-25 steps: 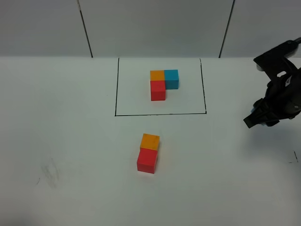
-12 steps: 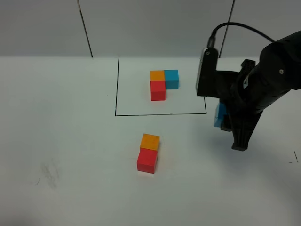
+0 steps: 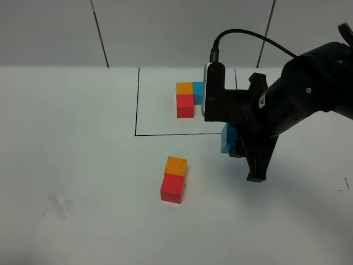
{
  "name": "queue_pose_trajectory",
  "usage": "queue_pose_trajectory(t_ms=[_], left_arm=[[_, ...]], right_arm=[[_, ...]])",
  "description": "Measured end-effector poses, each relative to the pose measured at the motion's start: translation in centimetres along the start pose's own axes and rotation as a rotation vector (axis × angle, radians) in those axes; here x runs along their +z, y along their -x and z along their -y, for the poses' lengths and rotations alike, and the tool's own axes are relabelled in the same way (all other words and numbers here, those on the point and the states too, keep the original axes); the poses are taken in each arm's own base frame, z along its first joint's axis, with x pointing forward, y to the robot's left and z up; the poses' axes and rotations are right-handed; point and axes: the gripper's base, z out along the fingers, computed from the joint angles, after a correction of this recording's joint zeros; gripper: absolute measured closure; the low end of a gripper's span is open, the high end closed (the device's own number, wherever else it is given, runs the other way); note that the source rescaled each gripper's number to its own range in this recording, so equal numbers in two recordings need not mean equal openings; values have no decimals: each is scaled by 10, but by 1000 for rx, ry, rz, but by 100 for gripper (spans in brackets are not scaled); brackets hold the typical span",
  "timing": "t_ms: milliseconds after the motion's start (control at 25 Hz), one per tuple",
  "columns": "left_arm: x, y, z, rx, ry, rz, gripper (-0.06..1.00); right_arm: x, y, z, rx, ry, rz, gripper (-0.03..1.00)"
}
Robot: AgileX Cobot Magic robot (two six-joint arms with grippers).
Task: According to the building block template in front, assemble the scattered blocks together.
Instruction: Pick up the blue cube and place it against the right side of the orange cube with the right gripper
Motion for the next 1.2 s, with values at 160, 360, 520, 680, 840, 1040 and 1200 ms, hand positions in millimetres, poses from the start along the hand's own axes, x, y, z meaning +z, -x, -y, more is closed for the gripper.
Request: queue_pose_trajectory(t_ms=[160, 360, 520, 680, 840, 1040, 1200], left_arm=[[0, 0, 0, 0, 0, 0, 94], [0, 0, 0, 0, 0, 0, 94], [0, 0, 0, 0, 0, 0, 94], [0, 0, 0, 0, 0, 0, 94], [0, 0, 0, 0, 0, 0, 94], [0, 0, 0, 1, 0, 0, 94], [0, 0, 0, 3, 0, 0, 94]], right_arm=[[-4, 11, 12, 2, -6, 13, 41], [-7, 24, 24, -4, -17, 31, 41], [13, 29, 22, -9, 24, 14, 41], [40, 29, 18, -4, 74, -12, 41], [63, 29, 16, 16, 107, -20, 41], [87, 29, 12, 16, 133, -32, 41], [103, 28, 9, 25, 151, -40, 41]])
